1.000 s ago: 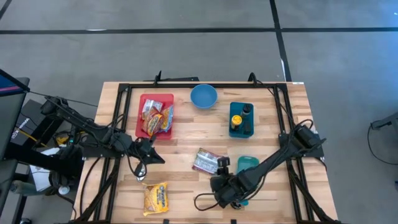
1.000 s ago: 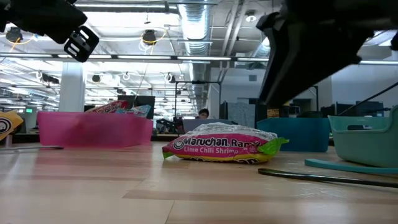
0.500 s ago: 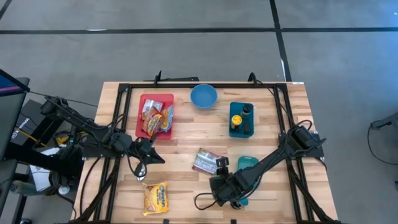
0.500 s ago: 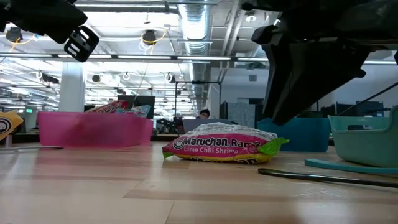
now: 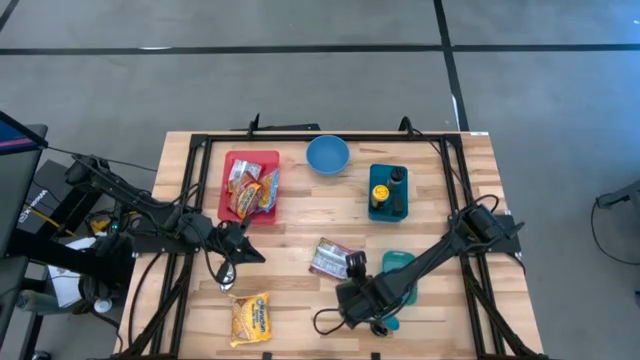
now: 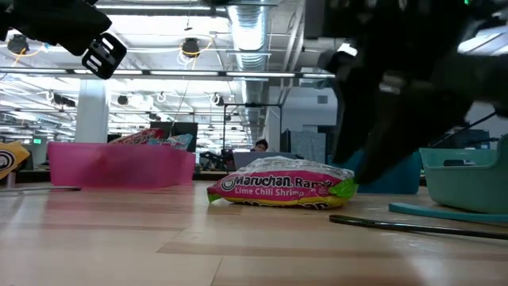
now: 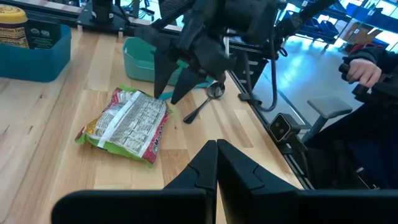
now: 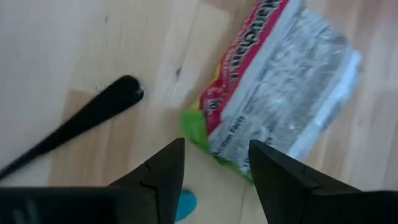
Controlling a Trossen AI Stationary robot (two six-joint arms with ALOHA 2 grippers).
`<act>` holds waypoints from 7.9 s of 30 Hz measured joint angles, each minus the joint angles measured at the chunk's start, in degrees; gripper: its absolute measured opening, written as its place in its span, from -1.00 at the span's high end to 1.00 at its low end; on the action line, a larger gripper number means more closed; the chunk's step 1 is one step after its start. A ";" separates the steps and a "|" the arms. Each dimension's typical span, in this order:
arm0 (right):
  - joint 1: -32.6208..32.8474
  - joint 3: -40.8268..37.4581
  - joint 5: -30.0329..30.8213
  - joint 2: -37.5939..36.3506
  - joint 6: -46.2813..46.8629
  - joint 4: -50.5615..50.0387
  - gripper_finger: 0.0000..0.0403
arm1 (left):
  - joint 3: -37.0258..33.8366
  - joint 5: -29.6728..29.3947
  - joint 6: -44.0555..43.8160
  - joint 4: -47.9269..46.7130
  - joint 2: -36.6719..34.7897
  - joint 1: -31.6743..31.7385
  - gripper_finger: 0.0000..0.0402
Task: Pick & Place Food Item
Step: Put the green noodle pack into the red bin
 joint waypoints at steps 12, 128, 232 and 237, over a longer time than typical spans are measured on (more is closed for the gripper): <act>0.10 0.15 1.73 2.47 0.24 -0.08 0.33 | 0.00 -0.01 0.00 -0.01 -0.01 0.00 1.00; -16.77 28.14 -0.55 1.77 -7.88 -14.65 1.00 | 0.00 -24.30 6.47 4.53 -0.01 0.01 1.00; -17.10 -19.53 -1.45 -20.78 0.85 41.51 1.00 | -0.02 -24.26 6.47 2.71 -0.01 0.02 1.00; -17.63 -21.93 -1.45 -24.92 3.09 41.79 1.00 | -0.02 -26.46 6.51 2.86 0.63 0.14 1.00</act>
